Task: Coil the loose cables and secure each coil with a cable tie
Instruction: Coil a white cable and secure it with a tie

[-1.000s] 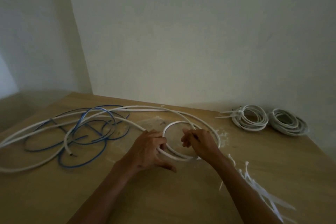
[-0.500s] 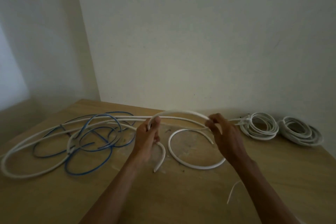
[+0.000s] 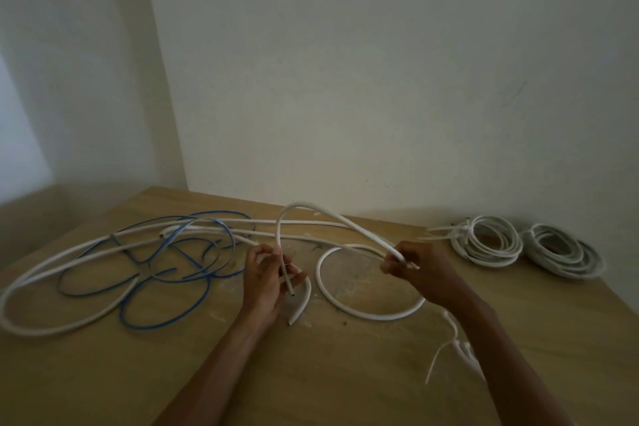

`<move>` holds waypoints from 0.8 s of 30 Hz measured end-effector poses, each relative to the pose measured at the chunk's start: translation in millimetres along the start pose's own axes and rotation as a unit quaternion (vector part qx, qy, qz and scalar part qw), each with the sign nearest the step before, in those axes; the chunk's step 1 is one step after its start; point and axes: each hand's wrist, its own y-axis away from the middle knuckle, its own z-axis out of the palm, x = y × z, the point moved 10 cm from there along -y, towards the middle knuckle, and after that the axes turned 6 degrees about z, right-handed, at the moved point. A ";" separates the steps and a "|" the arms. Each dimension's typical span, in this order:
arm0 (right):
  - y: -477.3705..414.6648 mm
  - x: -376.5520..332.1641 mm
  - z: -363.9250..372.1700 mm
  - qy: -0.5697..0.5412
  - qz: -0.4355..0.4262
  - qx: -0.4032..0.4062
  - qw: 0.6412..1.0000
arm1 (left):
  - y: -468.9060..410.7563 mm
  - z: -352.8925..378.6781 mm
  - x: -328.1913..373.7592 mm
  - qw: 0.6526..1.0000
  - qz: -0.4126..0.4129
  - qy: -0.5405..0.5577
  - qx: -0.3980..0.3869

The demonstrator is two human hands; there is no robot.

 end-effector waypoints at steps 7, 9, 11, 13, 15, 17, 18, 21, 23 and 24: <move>5.0 -24.1 -9.8 -0.041 -0.041 0.187 0.981 | 21.4 24.6 38.5 0.913 0.300 -0.255 -0.107; 8.1 -27.8 -14.7 -0.066 -0.031 0.205 0.976 | 27.7 39.1 40.2 0.873 0.349 -0.299 -0.160; 12.5 -34.4 -16.2 -0.092 -0.013 0.200 0.975 | 31.0 49.0 37.5 0.839 0.376 -0.342 -0.194; 15.5 -40.0 -13.4 -0.120 -0.007 0.180 0.976 | 29.3 50.2 31.8 0.822 0.380 -0.377 -0.194; 15.9 -43.1 -11.5 -0.132 -0.010 0.161 0.978 | 26.2 46.3 31.3 0.815 0.379 -0.404 -0.170; 15.3 -40.4 -13.7 -0.140 -0.011 0.161 0.977 | 29.1 45.9 38.2 0.781 0.423 -0.435 -0.148; 15.4 -37.2 -15.9 -0.153 -0.011 0.169 0.973 | 33.1 48.4 41.8 0.760 0.447 -0.449 -0.147; 16.4 -20.1 -21.3 -0.202 0.015 0.215 0.955 | 49.6 61.2 45.9 0.669 0.522 -0.512 -0.135; 14.3 -11.8 -20.5 -0.213 0.027 0.232 0.949 | 68.5 74.7 49.1 0.618 0.566 -0.529 -0.129; 13.1 -9.9 -19.8 -0.213 0.029 0.235 0.948 | 77.3 82.0 47.5 0.600 0.581 -0.534 -0.133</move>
